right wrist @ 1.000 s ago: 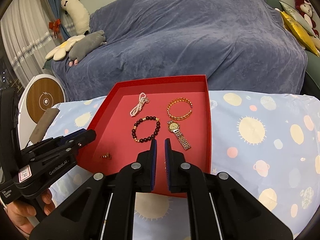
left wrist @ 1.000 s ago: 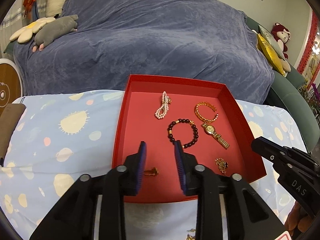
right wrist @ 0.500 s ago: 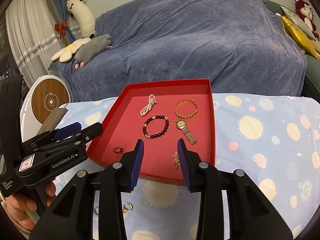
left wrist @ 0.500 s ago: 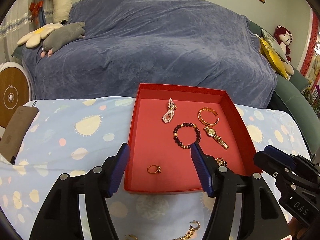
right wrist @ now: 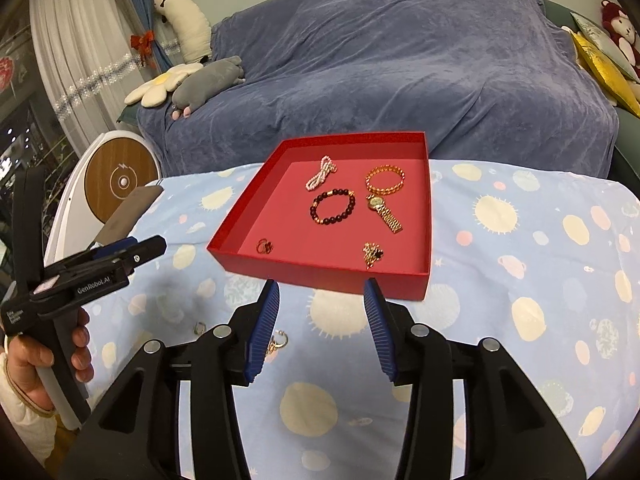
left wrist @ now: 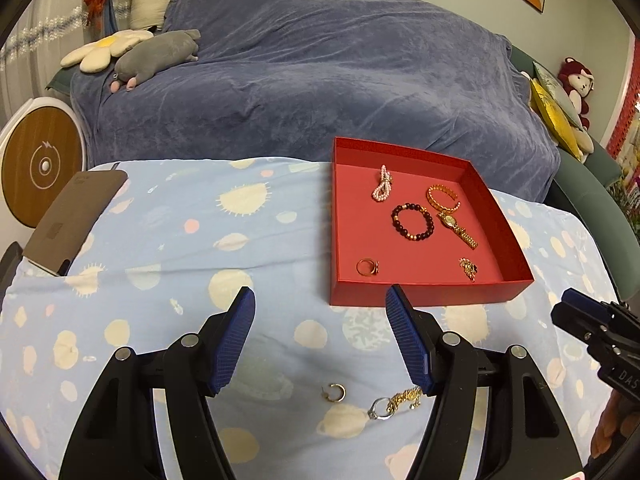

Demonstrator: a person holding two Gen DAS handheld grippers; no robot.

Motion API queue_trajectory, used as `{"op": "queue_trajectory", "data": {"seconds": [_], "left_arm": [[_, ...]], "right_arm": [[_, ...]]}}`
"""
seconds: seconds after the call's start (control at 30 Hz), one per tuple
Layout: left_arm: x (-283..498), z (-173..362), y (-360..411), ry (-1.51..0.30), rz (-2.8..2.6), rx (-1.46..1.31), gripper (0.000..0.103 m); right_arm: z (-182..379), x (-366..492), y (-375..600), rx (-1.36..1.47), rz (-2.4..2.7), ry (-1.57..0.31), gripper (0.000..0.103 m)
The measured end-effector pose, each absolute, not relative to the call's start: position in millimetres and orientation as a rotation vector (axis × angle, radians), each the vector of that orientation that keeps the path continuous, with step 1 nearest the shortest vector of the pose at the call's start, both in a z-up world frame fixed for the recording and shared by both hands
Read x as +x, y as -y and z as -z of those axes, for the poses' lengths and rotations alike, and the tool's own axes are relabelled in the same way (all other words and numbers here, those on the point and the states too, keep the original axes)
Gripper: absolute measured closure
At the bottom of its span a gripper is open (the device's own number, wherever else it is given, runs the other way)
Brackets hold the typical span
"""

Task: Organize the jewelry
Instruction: 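Lift both open tools from the tray toward the gold chain and earrings, then close the right tool on the gold chain on the sheet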

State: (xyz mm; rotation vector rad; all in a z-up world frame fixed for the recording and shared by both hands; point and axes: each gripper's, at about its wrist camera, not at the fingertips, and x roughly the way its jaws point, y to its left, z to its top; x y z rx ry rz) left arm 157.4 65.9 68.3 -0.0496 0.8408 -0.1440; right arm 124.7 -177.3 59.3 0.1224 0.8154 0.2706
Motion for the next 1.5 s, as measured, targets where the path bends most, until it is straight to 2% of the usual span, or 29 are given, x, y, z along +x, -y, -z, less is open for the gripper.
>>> {"op": "queue_trajectory", "data": {"seconds": [0.4,0.67,0.83,1.13,1.17,1.23,1.27,1.5], "left_arm": [[138,-39,-90,-0.912,0.157,-0.006,0.038],[134,-31,-94,-0.944,0.17,0.008,0.038],[134,-36,-100,-0.935,0.172,-0.015,0.038],[137,-33,-103,-0.951,0.167,-0.022,0.038],[137,-32,-103,-0.952,0.167,-0.02,0.038],[137,-31,-103,-0.956,0.165,-0.018,0.038],[138,-30,-103,-0.959,0.165,-0.018,0.038],[139,-24,-105,-0.975,0.171,-0.022,0.038]], "right_arm": [[-10,118,123,0.062,-0.38,-0.964,0.061],[9,112,87,-0.03,-0.45,-0.991,0.062],[23,120,82,-0.049,-0.44,-1.009,0.068],[31,130,71,-0.091,-0.426,-0.964,0.069],[31,130,70,-0.098,-0.423,-0.959,0.071],[31,130,68,-0.127,-0.414,-0.945,0.087],[31,131,69,-0.128,-0.415,-0.941,0.09],[23,128,83,-0.066,-0.43,-0.944,0.09]]}}
